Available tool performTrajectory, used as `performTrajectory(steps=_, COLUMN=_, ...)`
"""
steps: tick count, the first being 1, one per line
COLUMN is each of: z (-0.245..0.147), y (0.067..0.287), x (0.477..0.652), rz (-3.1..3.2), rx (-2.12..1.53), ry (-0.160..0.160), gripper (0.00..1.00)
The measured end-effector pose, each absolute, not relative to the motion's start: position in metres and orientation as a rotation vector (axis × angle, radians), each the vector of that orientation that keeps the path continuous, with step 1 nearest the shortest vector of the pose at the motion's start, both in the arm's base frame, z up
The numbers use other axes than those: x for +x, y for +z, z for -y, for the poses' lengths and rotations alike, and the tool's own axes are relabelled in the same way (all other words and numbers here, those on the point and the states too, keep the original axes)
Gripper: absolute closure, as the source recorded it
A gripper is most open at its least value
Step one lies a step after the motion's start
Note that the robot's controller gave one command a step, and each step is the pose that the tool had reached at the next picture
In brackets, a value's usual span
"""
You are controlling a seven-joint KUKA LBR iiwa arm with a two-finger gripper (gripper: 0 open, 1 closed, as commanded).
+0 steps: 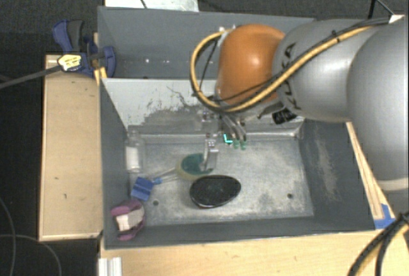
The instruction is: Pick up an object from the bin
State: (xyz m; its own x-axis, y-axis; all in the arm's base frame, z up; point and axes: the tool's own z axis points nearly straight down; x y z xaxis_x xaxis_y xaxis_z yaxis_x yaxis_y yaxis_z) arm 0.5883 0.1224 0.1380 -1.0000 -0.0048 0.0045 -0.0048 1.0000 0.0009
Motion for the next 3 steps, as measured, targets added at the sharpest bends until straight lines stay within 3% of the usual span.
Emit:
performTrajectory(steps=1, z=-0.113, y=0.071, x=0.57, rz=3.139, rx=0.126, ry=-0.006, gripper=0.0)
performTrajectory(steps=2, z=-0.113, y=0.075, x=0.573, rz=3.151, rx=0.122, ry=-0.006, gripper=1.0)
performTrajectory(steps=3, z=-0.125, y=0.211, x=0.555, rz=3.148, rx=0.155, ry=-0.003, gripper=1.0)
